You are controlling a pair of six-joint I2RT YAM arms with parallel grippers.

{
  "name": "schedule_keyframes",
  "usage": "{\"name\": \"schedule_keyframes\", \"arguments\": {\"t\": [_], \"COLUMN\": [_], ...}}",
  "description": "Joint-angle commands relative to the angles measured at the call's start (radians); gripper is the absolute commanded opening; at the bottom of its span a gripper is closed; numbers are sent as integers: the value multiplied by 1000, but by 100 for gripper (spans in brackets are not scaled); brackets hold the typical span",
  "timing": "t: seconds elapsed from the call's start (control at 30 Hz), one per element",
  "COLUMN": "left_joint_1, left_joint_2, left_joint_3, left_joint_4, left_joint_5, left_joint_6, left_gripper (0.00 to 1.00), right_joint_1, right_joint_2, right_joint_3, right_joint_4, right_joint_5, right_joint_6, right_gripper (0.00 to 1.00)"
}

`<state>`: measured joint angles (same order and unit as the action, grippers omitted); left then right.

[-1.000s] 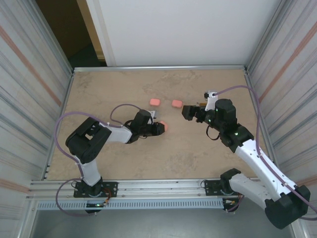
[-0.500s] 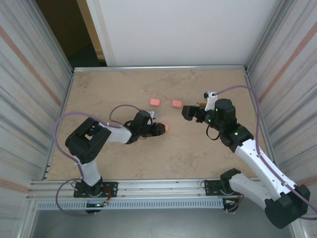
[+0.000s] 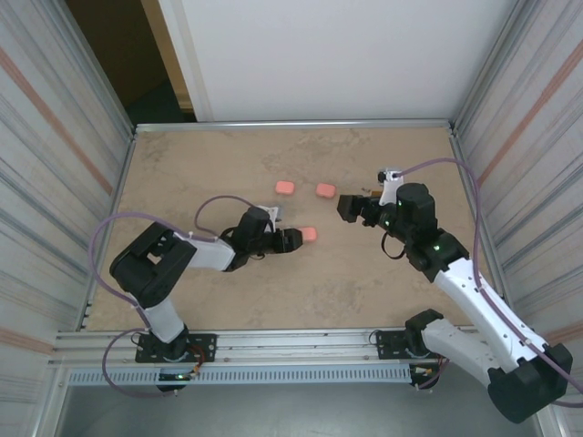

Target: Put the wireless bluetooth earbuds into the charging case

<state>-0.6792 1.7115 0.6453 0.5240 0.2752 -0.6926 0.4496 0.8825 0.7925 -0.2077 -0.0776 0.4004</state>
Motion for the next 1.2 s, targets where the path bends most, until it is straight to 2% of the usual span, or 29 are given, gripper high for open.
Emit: {"name": "schedule_keyframes", "arguments": {"t": [0.0,0.3,0.6,0.73,0.9,1.07,1.17], "left_joint_1": [14,98,175,199,237,320,342], "left_joint_2": [-82,-347,-646,-750,-825,-825,-818], "left_joint_3": [-22,-46,-66,-106,-173,-200,-242], "left_joint_4": [0,-117,-240,-233,-180,-179,-101], "left_joint_5": [-11,-72,-303,-444,-616,-675,-744], "left_joint_6": [61,166,346,405,510,538,563], "left_gripper": [64,67,79,85,92,95,99], "right_joint_1": [-20,-148,-300,-388,-483,-512,-514], "right_joint_2": [-33,-77,-83,-87,-69,41,139], "right_joint_3": [4,-23,-98,-208,-402,-503,-522], "right_joint_4": [-32,-52,13,151,443,673,781], "right_joint_5": [33,43,125,138,147,136,103], "right_joint_6": [-42,-98,-185,-201,-207,-236,-254], "right_gripper": [99,99,99,99,99,99,99]}}
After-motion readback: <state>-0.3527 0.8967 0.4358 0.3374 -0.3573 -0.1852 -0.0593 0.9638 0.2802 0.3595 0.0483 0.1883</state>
